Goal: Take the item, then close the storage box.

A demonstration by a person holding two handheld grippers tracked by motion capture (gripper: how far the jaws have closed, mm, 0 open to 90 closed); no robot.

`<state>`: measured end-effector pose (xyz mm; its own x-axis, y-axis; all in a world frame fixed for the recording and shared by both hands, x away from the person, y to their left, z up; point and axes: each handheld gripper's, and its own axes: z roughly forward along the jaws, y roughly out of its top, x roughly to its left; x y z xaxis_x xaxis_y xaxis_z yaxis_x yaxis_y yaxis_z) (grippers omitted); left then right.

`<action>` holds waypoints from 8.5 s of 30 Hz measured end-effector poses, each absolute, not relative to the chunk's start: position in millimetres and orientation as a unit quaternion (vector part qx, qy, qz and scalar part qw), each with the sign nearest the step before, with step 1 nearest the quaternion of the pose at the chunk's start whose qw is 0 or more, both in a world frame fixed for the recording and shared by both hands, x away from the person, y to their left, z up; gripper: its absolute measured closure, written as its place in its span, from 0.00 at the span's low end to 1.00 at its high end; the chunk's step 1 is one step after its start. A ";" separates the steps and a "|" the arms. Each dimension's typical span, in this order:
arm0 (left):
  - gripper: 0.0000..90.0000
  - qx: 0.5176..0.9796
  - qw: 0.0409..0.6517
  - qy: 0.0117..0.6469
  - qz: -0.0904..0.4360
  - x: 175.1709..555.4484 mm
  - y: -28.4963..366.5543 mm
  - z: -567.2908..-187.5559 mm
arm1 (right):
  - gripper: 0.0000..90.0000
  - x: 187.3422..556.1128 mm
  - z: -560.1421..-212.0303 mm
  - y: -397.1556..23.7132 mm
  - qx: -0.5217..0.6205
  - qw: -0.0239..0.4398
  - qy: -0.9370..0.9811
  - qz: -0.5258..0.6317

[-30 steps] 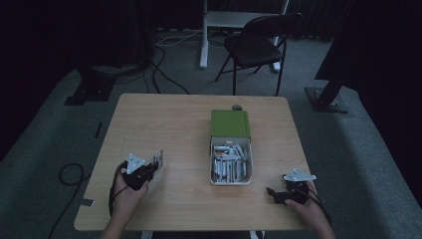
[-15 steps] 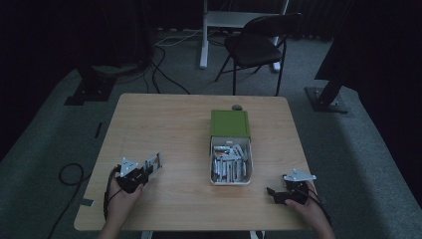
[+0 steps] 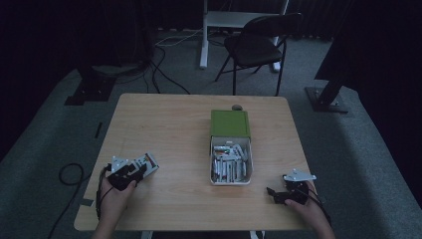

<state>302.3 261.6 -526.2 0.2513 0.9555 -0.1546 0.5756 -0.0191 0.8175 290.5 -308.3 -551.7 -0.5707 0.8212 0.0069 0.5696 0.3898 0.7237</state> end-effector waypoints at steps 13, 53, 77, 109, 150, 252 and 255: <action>0.46 0.656 0.391 0.580 0.284 297.2 279.8 -527.0 | 0.13 290.4 -551.7 -308.3 0.427 0.180 0.814 0.350; 0.33 0.756 0.504 0.366 0.200 286.7 201.4 -524.8 | 0.13 290.9 -551.5 -308.3 0.428 0.179 0.814 0.351; 0.21 0.804 0.506 0.288 0.122 276.6 165.4 -529.9 | 0.13 290.7 -551.6 -308.3 0.427 0.179 0.814 0.351; 0.20 0.881 0.367 0.265 0.140 276.7 144.9 -546.3 | 0.13 290.3 -551.6 -307.5 0.424 0.178 0.816 0.351; 0.12 0.859 0.404 0.288 0.125 287.7 134.0 -539.0 | 0.14 275.0 -537.2 -266.0 0.357 0.139 0.816 0.433; 0.12 0.785 0.509 0.307 0.173 352.1 92.2 -516.3 | 0.14 331.2 -512.6 -253.5 0.388 0.185 0.762 0.485; 0.12 0.784 0.510 0.308 0.172 353.7 91.8 -516.5 | 0.14 332.6 -512.6 -253.7 0.391 0.185 0.760 0.485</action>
<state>353.7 91.8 -516.5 0.7506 0.6592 -0.0443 0.3080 -0.2898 0.9061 332.6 -253.7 -512.6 -0.6262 0.7735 0.0978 0.4152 0.2247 0.8815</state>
